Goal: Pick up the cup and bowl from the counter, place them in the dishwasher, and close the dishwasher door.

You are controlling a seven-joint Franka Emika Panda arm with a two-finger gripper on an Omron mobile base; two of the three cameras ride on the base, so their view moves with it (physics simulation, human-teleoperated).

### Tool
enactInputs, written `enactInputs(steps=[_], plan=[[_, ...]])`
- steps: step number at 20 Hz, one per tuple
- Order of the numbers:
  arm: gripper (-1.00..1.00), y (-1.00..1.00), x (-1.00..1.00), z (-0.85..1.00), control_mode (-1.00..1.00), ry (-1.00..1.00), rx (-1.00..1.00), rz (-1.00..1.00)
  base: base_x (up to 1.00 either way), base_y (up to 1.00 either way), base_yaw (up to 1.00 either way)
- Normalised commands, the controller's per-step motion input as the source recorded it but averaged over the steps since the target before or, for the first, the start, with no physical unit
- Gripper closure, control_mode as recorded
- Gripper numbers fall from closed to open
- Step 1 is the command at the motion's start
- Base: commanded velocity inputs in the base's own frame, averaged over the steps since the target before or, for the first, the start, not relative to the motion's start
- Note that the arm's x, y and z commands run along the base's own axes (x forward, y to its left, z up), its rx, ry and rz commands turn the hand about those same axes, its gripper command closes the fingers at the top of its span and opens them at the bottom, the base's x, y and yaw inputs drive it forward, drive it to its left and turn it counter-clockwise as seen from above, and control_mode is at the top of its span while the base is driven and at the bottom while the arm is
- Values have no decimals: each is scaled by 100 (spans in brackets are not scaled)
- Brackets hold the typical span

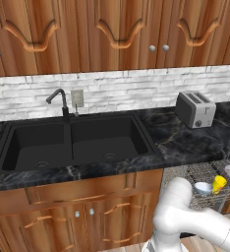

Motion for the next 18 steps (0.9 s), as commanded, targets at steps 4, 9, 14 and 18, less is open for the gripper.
enactInputs(steps=[4, 9, 14, 18], plan=[[-100, -21, -8, 47, -100, -12, 0, 1, 0, 0, 0], [-100, -19, -17, 5, -100, -4, 0, 9, 0, 0, 0], [-100, -13, -40, 0, -100, 0, 0, 17, 0, 0, 0], [-100, -14, -41, 6, -100, 0, 0, 15, 0, 0, 0]])
